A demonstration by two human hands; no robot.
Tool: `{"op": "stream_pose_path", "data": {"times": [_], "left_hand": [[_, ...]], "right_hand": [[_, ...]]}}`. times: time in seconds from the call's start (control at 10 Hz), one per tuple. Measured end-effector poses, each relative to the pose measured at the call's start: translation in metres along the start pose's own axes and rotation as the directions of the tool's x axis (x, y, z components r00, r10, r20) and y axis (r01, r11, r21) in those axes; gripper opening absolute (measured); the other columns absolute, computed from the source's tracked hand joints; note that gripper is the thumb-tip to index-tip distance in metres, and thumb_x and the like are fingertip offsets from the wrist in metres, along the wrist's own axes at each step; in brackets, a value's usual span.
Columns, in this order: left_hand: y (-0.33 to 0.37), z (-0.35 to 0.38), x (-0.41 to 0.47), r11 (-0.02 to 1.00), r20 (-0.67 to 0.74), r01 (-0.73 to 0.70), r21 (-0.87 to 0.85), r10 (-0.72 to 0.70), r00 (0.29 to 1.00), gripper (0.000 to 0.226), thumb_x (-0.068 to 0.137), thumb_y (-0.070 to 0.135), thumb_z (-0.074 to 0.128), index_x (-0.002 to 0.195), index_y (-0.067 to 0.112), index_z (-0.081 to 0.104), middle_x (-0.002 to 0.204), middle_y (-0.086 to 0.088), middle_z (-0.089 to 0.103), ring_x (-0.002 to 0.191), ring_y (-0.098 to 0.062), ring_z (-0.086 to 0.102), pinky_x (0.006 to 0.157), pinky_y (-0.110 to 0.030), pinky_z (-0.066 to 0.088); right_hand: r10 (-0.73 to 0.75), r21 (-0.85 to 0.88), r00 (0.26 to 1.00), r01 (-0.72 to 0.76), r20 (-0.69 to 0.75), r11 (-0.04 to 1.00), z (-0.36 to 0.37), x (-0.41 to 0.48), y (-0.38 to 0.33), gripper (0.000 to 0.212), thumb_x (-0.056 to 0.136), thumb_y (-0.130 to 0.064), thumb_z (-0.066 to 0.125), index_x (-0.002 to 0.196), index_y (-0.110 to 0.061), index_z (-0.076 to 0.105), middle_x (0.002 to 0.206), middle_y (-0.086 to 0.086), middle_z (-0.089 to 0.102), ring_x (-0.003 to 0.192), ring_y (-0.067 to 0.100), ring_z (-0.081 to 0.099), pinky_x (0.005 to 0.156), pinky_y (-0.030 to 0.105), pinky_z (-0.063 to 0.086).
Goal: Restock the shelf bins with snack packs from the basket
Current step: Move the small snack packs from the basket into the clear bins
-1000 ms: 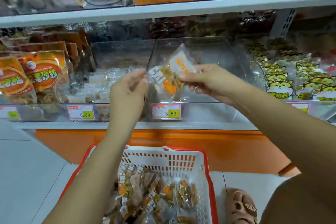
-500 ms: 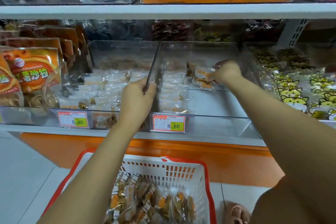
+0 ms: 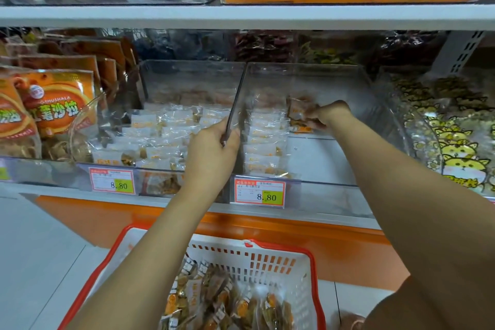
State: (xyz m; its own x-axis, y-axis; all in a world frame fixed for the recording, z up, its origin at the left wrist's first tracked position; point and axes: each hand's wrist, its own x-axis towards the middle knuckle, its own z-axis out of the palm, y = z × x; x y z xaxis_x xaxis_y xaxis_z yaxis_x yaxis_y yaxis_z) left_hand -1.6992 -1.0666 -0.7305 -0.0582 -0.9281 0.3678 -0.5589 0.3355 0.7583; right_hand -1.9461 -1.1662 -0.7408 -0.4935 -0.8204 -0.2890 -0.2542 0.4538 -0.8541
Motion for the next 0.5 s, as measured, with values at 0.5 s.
{"op": "stream_pose_path", "data": {"times": [0.5], "left_hand": [[0.005, -0.001, -0.002, 1.000, -0.010, 0.007, 0.021, -0.007, 1.000, 0.020, 0.099, 0.022, 0.048, 0.081, 0.021, 0.056, 0.055, 0.008, 0.045, 0.047, -0.003, 0.043, 0.044, -0.006, 0.032]], "right_hand": [[-0.200, -0.124, 0.975, 0.211, 0.098, 0.969, 0.002, -0.028, 0.000, 0.035, 0.091, -0.001, 0.052, 0.070, -0.026, 0.043, 0.103, 0.007, 0.050, 0.089, 0.019, 0.051, 0.096, 0.037, 0.048]]}}
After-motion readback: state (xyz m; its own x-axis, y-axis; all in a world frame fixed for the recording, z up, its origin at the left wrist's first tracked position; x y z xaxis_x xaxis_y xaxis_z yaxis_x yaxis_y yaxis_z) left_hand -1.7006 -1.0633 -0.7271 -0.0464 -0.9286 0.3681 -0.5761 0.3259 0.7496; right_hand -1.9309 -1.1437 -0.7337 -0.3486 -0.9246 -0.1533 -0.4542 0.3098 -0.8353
